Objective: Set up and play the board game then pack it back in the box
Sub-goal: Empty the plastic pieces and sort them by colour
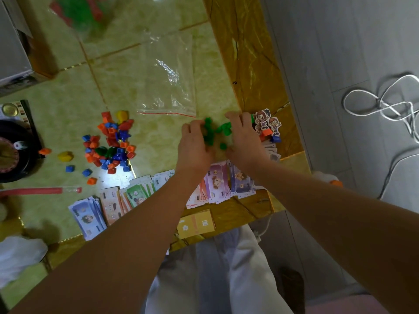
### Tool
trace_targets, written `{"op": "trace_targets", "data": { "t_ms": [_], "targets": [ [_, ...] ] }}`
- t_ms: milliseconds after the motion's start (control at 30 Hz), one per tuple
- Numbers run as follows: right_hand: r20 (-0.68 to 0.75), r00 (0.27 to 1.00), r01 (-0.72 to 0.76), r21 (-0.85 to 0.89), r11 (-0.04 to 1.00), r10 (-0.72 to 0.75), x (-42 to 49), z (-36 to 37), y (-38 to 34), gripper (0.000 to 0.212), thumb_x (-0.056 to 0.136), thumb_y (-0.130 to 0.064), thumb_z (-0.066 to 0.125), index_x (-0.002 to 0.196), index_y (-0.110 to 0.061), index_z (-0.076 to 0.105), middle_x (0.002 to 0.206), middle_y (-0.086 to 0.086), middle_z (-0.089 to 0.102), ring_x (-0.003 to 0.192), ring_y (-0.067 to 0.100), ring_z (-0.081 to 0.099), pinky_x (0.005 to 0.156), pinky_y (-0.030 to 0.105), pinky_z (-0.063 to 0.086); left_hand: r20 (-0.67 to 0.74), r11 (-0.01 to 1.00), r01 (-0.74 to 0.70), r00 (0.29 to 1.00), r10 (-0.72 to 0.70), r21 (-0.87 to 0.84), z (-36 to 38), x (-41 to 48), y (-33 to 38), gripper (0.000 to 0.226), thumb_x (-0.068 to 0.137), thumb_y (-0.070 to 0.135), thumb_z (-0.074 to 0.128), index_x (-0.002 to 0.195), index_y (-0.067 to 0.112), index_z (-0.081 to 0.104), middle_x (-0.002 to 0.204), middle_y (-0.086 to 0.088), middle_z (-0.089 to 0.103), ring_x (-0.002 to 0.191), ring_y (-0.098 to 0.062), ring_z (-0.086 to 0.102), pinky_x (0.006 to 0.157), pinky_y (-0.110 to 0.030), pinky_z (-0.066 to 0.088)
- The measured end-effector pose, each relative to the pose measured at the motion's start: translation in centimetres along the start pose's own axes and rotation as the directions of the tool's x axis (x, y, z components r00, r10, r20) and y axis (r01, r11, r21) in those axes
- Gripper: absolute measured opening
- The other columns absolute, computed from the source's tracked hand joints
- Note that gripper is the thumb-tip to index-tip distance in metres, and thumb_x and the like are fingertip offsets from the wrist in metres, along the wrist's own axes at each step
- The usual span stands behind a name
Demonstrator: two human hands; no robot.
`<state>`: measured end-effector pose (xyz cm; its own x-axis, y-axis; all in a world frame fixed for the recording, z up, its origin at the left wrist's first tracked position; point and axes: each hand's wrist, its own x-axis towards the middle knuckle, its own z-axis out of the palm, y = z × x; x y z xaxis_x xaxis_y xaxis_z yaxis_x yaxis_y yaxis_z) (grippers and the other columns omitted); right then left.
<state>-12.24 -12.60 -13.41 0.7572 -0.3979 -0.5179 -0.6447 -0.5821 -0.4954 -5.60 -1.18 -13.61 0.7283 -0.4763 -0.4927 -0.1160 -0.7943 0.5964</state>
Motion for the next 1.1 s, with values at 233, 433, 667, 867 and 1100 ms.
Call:
{"op": "trace_targets", "data": {
  "t_ms": [233,433,667,867,1100],
  "targets": [
    [0.016,0.997,0.071,0.002,0.997,-0.071,0.5,-0.1,0.4,0.079,0.075,0.004,0.071,0.141,-0.016,0.034,0.139,0.012,0.027,0.107,0.03,0.056,0.078,0.029,0.049,-0.024,1.0,-0.005,1.0,0.005,0.002,-0.8,0.3,-0.4,0.063,0.081,-0.004,0.056,0.139,0.013,0.041,0.128,-0.014,0.042,0.096,-0.03,0.057,0.079,-0.034,0.047],
    [0.03,0.99,0.142,-0.2,0.969,-0.139,1.1,0.7,0.4,0.103,0.063,-0.036,0.087,0.146,-0.027,0.026,0.137,0.011,0.027,0.123,0.028,0.045,0.084,0.04,0.054,0.067,0.998,-0.057,0.996,0.059,-0.032,0.0,1.5,0.2,0.059,0.082,-0.004,0.052,0.137,0.018,0.049,0.123,-0.011,0.049,0.101,-0.026,0.057,0.091,-0.032,0.047],
    [0.007,0.983,0.18,-0.162,0.97,-0.182,1.4,0.3,0.4,0.062,0.078,-0.017,0.076,0.132,-0.016,0.046,0.131,0.012,0.036,0.115,0.03,0.052,0.085,0.042,0.054,0.039,0.996,-0.059,0.997,0.062,-0.074,0.0,1.9,-1.5,0.043,0.084,0.005,0.055,0.126,0.017,0.058,0.115,-0.002,0.058,0.092,-0.01,0.057,0.081,-0.015,0.044],
    [0.014,0.984,0.179,-0.096,0.979,-0.178,2.1,-0.8,-0.2,0.051,0.08,-0.005,0.07,0.126,-0.011,0.049,0.13,0.014,0.037,0.103,0.034,0.057,0.086,0.044,0.052,0.071,0.993,-0.059,0.995,0.066,-0.103,0.4,2.3,-1.3,0.044,0.085,0.005,0.055,0.128,0.015,0.058,0.116,-0.004,0.061,0.099,-0.015,0.061,0.09,-0.03,0.051],
    [-0.005,0.985,0.168,-0.201,0.965,-0.172,1.2,-1.7,-1.0,0.059,0.08,-0.022,0.072,0.131,-0.018,0.045,0.129,0.009,0.036,0.095,0.021,0.054,0.068,0.037,0.054,0.026,0.994,-0.037,0.999,0.04,-0.1,-2.0,0.6,-1.4,0.039,0.089,0.006,0.056,0.127,0.014,0.058,0.113,-0.003,0.057,0.096,-0.013,0.057,0.086,-0.023,0.046]
  ]
}}
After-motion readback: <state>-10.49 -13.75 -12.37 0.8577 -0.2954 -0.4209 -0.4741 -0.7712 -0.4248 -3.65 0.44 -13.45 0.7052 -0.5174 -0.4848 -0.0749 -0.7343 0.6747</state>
